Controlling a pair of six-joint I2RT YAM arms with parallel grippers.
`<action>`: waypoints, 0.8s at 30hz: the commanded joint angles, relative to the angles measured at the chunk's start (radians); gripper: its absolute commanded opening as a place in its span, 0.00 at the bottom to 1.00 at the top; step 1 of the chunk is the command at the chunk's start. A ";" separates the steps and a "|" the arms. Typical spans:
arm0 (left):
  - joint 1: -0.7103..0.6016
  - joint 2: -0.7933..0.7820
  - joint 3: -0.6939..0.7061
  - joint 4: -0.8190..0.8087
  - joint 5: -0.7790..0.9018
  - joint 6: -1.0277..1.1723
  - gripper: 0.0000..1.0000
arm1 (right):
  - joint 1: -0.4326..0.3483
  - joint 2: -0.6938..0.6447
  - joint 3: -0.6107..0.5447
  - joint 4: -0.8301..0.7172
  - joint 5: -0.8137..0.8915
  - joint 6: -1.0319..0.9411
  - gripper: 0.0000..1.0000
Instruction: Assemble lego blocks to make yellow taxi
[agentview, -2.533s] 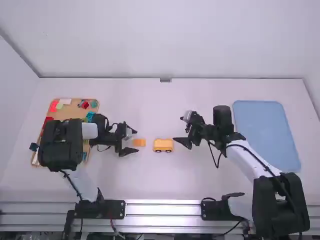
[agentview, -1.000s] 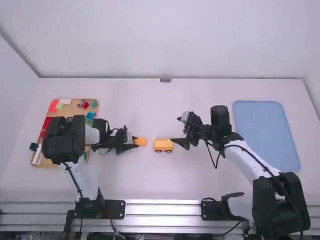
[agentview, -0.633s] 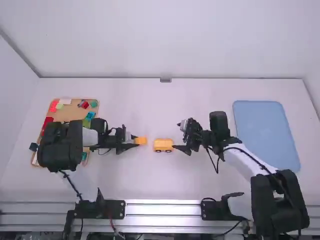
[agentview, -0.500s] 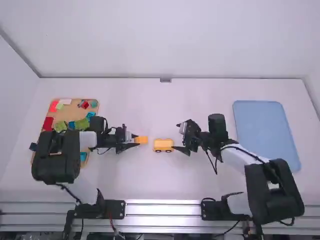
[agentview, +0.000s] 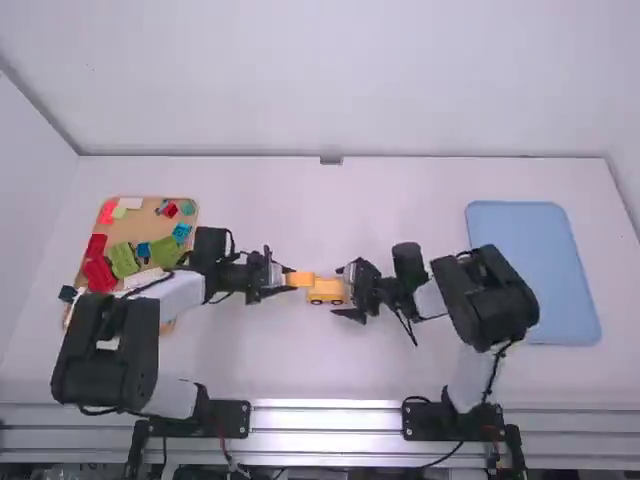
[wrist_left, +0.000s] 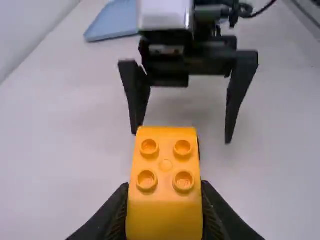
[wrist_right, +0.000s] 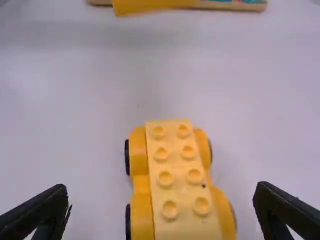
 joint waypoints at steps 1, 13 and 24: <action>-0.018 0.027 -0.007 0.024 0.023 -0.074 0.18 | 0.001 0.055 0.060 -0.007 -0.021 0.001 0.99; -0.084 0.155 -0.005 0.222 0.022 -0.242 0.18 | 0.020 0.154 0.171 -0.118 -0.091 -0.089 0.91; -0.090 0.238 0.000 0.315 0.057 -0.296 0.21 | 0.020 0.154 0.156 -0.153 -0.052 -0.116 0.71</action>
